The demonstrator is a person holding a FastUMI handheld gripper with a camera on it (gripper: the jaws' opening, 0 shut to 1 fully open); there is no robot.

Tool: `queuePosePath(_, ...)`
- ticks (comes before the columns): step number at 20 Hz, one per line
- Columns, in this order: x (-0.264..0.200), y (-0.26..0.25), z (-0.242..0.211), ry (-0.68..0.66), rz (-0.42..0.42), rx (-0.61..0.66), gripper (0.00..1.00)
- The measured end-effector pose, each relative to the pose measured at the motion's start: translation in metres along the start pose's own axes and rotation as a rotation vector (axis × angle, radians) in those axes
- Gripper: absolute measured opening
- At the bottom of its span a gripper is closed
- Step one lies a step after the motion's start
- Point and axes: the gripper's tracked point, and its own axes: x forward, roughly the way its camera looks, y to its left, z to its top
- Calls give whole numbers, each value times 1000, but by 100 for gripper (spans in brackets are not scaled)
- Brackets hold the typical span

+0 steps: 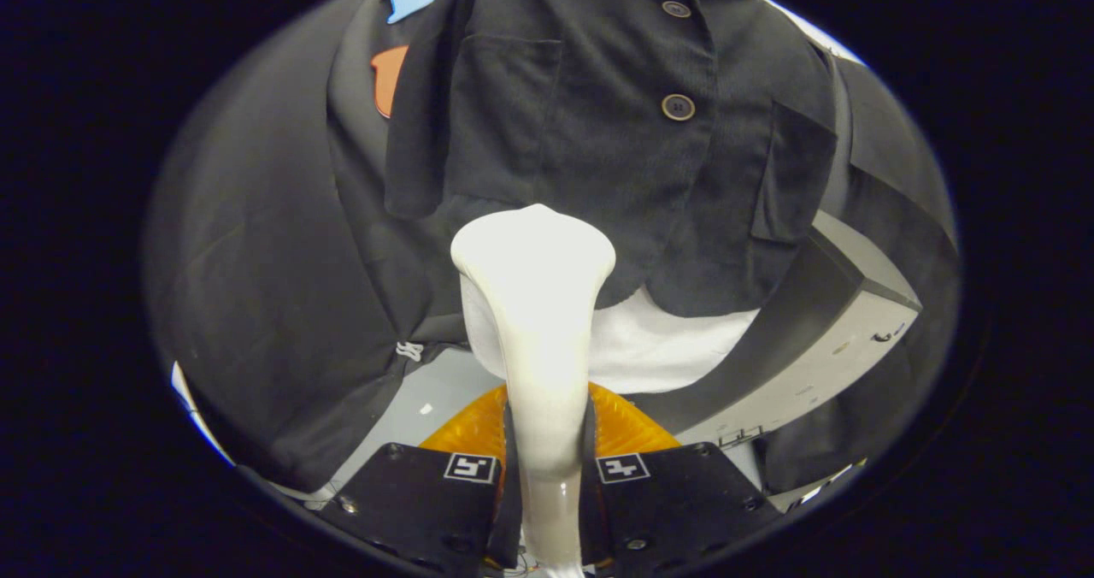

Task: Iron the clothes twice with a garment steamer, once on the left side and once on the right side.

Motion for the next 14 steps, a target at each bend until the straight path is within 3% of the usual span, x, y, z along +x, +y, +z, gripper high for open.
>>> queuePosePath(7, -56, -48, 4, -99, 41, 35, 29)
queuePosePath(14, -156, -156, 2, -280, 84, 73, 29)
